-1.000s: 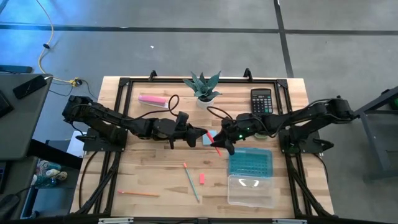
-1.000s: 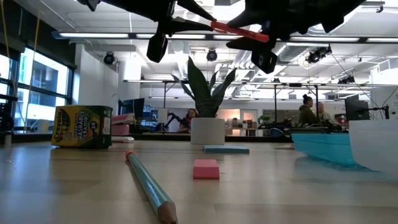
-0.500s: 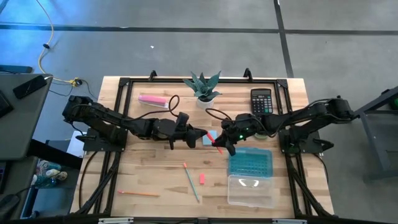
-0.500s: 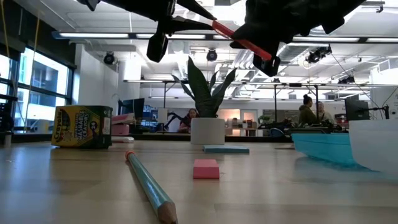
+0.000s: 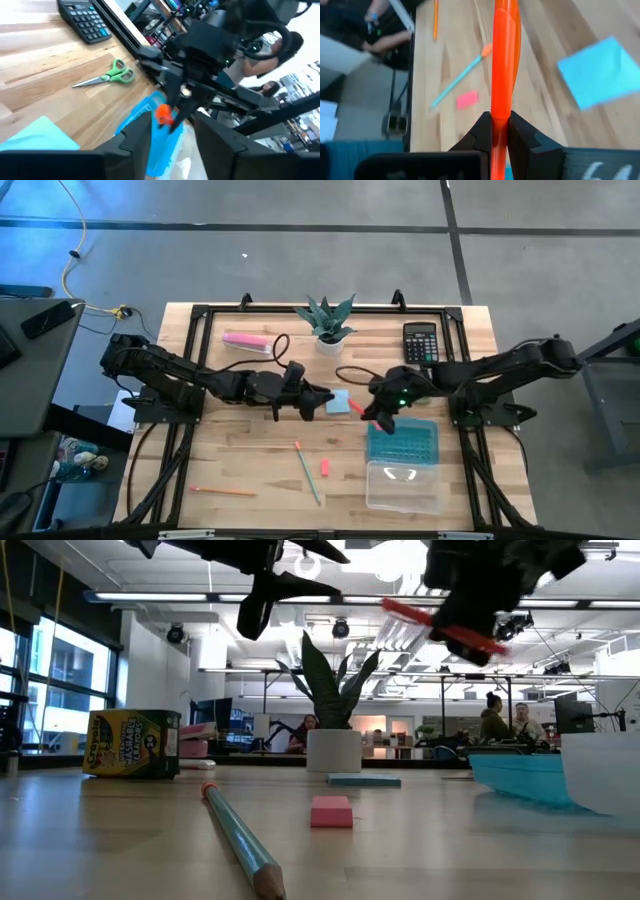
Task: Pack school essentials
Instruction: Put the orange pen into the blue supply box
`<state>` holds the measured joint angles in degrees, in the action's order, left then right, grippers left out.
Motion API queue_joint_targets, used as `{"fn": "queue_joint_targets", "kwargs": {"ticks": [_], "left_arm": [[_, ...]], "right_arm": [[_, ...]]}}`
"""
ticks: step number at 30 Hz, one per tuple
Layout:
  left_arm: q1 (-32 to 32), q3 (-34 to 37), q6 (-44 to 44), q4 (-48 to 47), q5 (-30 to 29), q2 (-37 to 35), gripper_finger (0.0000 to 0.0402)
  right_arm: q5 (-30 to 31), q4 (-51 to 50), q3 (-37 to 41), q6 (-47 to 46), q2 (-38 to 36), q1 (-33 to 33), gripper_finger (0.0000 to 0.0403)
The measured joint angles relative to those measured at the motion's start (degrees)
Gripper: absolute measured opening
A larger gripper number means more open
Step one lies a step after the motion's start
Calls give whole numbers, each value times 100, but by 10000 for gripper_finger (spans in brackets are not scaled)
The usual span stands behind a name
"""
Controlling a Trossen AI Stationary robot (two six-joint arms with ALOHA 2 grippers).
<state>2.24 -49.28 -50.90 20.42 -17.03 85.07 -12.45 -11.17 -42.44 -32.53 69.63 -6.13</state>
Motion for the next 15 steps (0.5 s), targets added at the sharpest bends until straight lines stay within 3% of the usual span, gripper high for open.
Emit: {"fn": "queue_joint_targets", "kwargs": {"ticks": [6, 15], "left_arm": [[-37, 1, -82, 3, -97, 1, 171], [-35, 1, 208, -2, -113, 1, 172]], "right_arm": [[0, -930, 0, -327, -565, -609, 17], [45, -1442, 2, -1131, -558, -1515, 18]]}}
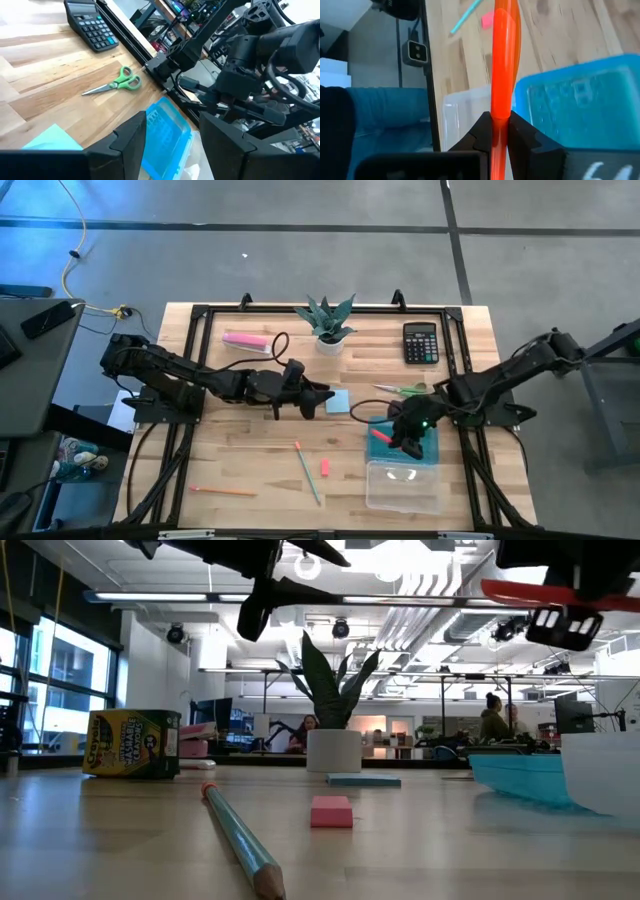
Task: Pack school essentials
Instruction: Put the orange pen into the blue supply box
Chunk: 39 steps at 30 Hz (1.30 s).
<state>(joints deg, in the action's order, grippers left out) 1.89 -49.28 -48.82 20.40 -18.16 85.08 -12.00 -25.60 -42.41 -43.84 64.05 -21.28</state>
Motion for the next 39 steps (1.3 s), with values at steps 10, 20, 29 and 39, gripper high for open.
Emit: {"fn": "queue_joint_targets", "kwargs": {"ticks": [10, 20, 29, 39], "left_arm": [[0, 0, 134, -173, 97, 0, 172], [279, 0, 781, -313, 252, 0, 172], [723, 0, 739, -1002, 110, 0, 172], [999, 0, 450, -1667, 47, -2, 172]], "right_arm": [[46, -392, 17, -413, 311, -941, 18], [529, 286, 17, -779, 1402, -1924, 19], [497, 375, 17, -1273, 2142, -2540, 19], [642, 497, 17, -1442, 2271, -2547, 80]]}}
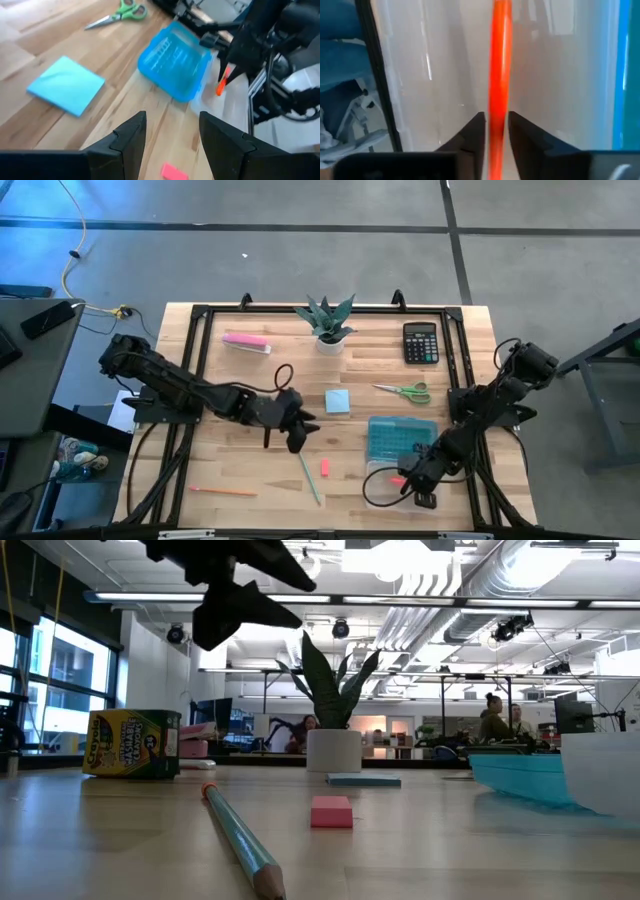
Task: Pack school essentials
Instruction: Put the orange pen into the blue supply box, then put the green scissors into the blue supply box
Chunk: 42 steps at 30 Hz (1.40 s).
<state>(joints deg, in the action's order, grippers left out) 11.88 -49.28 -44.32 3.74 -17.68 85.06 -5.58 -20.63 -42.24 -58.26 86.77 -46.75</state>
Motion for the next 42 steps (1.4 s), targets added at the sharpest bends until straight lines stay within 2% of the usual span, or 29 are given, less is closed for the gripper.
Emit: {"fn": "queue_joint_targets", "kwargs": {"ticks": [5, 10, 14, 19, 27, 35, 42], "left_arm": [[122, -215, -52, -806, 83, 2, 172], [249, -768, 190, -2223, 62, 2, 172], [331, -1060, 533, -2837, 58, 0, 172], [363, -1170, 599, -3076, 157, 0, 172], [195, -1180, 643, -3197, 359, 0, 172], [-304, -1182, 619, -3181, 358, 0, 172], [-694, -1182, 748, -3139, 365, 0, 172]], "right_arm": [[2, 207, -2, -247, -31, 35, 136], [129, 265, -2, -910, -289, 130, 152], [956, 234, -2, -1210, -747, 301, 152], [1865, -202, -2, -1246, -1408, 689, 153], [2552, -1626, -2, -1223, -2522, 1438, 153], [2631, -3341, -6, -545, -3487, 2275, 153], [2360, -4179, -6, 978, -3617, 3435, 153]]}}
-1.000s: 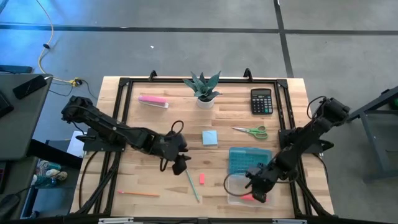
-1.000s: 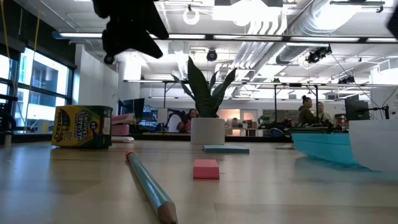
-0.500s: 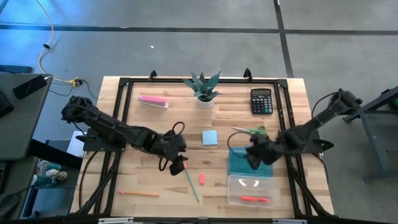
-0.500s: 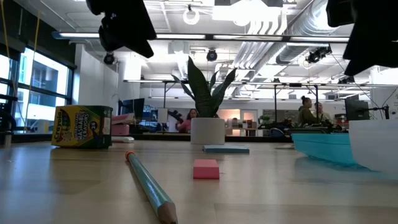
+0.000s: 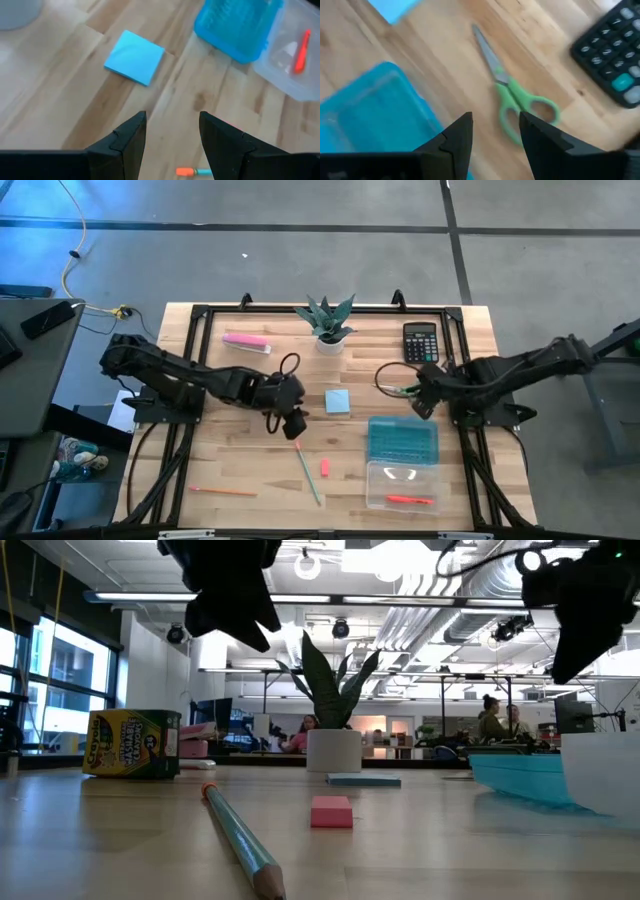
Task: Pack school essentials
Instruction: Put the green scissors into the blue supply box
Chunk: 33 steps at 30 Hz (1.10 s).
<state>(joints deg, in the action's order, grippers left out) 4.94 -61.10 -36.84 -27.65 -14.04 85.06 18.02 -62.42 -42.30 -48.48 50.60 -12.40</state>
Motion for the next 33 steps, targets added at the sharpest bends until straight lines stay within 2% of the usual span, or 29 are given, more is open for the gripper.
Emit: {"fn": "queue_joint_targets", "kwargs": {"ticks": [9, 16, 25, 33], "left_arm": [[-438, 0, 1, 93, 131, 0, 172], [-579, 0, 1, 90, 205, 0, 172], [-574, 0, 2, 51, 194, 0, 172], [-574, 0, 2, 47, 192, 0, 172]], "right_arm": [[-785, -178, 0, 1962, 214, 1553, 154], [-1377, -161, 0, 2828, 677, 2503, 154], [-1639, 45, 0, 3651, 1434, 2850, 154], [-1653, 290, 1, 3768, 1535, 2852, 154]]}}
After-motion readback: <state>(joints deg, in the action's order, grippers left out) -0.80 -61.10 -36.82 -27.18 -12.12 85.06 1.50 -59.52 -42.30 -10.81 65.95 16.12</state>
